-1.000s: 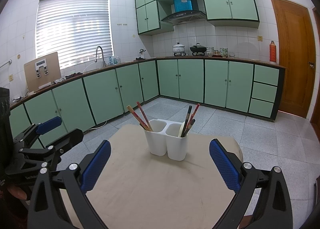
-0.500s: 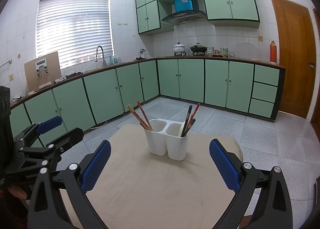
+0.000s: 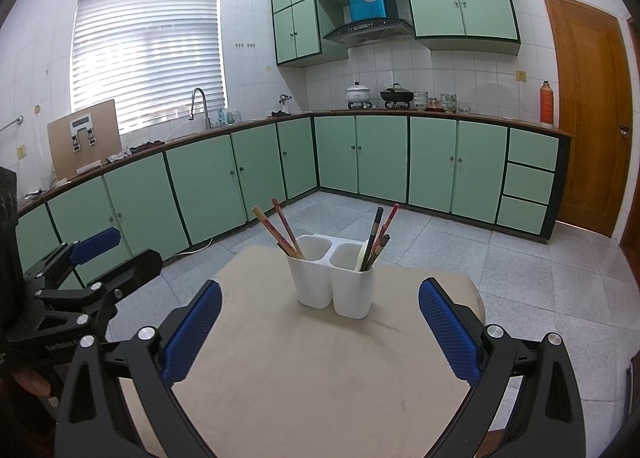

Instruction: Organize utensils

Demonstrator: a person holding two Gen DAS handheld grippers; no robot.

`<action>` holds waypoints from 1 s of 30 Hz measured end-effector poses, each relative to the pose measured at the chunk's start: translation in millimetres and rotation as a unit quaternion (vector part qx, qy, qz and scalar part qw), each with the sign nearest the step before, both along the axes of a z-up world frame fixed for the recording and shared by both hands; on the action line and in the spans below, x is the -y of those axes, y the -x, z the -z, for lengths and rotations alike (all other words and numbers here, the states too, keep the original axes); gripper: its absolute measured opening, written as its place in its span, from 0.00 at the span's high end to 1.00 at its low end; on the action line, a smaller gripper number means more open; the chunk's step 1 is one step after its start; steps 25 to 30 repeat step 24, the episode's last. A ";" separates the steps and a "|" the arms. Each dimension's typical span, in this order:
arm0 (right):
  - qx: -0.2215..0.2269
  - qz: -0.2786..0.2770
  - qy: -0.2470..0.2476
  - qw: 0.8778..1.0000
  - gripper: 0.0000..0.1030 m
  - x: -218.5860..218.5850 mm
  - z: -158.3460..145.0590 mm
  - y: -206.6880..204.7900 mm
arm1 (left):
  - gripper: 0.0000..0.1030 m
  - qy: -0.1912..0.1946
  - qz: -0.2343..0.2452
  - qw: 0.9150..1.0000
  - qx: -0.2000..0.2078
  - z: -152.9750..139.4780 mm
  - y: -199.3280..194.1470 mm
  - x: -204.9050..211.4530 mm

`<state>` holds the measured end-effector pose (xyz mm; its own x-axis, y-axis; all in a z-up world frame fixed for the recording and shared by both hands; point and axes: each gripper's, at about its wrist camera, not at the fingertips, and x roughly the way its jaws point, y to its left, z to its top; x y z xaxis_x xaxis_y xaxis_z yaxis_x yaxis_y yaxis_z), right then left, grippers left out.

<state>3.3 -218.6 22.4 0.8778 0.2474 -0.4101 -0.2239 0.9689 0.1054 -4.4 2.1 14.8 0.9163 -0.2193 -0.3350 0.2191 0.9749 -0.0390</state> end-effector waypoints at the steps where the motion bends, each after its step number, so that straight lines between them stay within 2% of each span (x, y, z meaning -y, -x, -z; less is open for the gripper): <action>1: -0.001 0.000 0.001 1.000 0.06 0.4 0.7 0.0 | 0.05 0.000 0.000 1.000 0.000 0.3 0.0 -0.1; 30: -0.006 0.002 0.004 1.000 0.06 3.8 1.6 -3.6 | 0.05 -0.002 -0.001 1.000 -0.004 0.5 -3.8 -0.2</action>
